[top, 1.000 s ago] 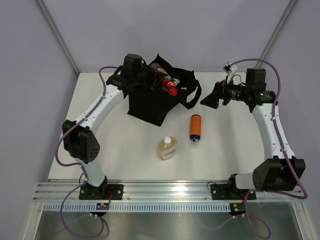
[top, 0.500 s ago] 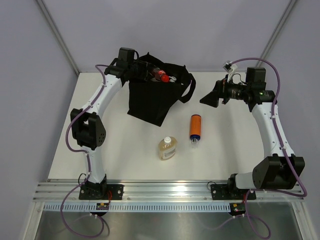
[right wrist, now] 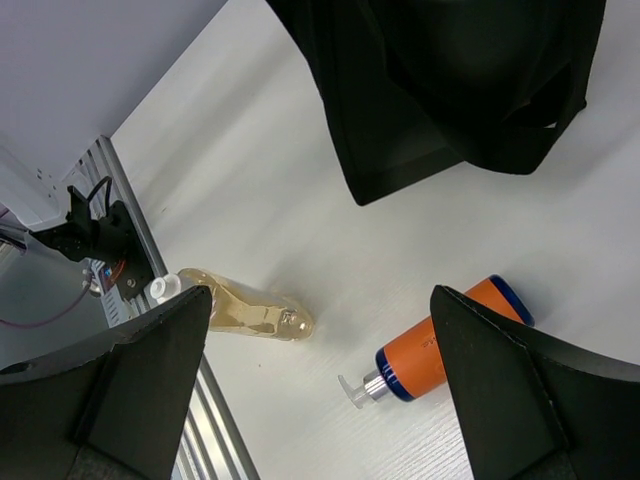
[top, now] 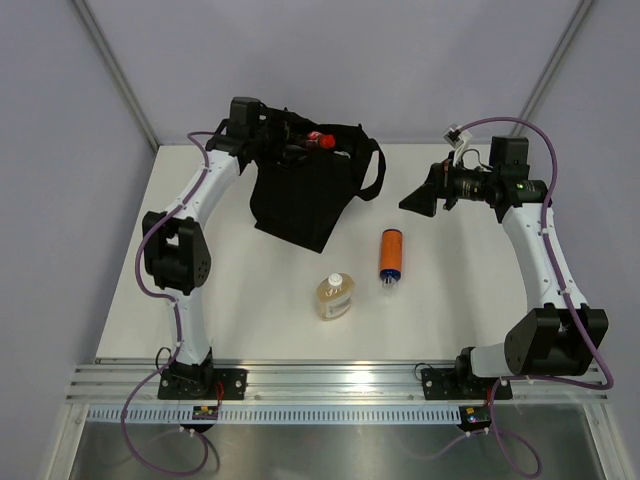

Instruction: Place the personal care products into the canvas bag

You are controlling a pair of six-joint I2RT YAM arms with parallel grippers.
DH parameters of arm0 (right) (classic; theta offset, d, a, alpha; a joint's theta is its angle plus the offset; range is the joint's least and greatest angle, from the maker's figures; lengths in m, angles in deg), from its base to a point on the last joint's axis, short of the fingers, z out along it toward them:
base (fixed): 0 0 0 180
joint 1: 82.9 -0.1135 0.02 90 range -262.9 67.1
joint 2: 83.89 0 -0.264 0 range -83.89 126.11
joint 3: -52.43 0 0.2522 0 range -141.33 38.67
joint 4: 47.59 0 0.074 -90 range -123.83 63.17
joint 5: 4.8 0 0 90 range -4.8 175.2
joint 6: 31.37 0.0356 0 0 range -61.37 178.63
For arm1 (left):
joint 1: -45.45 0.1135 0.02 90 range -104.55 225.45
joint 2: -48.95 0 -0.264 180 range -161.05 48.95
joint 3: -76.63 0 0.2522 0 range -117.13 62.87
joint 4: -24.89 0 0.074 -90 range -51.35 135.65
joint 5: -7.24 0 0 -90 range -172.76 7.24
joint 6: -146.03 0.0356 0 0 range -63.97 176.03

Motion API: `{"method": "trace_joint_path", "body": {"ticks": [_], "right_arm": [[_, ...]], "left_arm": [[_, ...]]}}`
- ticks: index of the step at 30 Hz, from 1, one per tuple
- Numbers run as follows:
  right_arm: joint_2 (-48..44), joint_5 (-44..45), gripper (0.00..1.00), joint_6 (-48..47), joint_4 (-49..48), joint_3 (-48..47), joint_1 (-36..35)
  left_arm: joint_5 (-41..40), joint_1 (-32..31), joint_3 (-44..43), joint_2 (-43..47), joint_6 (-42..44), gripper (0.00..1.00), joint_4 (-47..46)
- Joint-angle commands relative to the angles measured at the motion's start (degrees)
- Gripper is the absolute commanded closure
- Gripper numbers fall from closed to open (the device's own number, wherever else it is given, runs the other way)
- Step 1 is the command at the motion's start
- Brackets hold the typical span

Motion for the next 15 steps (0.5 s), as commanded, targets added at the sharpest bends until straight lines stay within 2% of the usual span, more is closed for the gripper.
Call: {"method": "trace_joint_path", "body": {"ticks": [1,11,15], "right_arm": [[0.2,-1.0,0.01,-0.8,0.1,0.1,0.2],[1.0,-0.3,0.00,-4.3,3.7,-1.3,0.1],[1.7,0.0,0.00,-8.5,6.5,-2.2,-0.1]], "left_arm": [[-0.5,1.7,2.5,1.3,1.4,0.16,-5.6],[3.6,1.7,3.9,7.0,3.5,0.09,-7.0],[4.6,1.7,4.2,9.1,5.5,0.08,-6.4]]}}
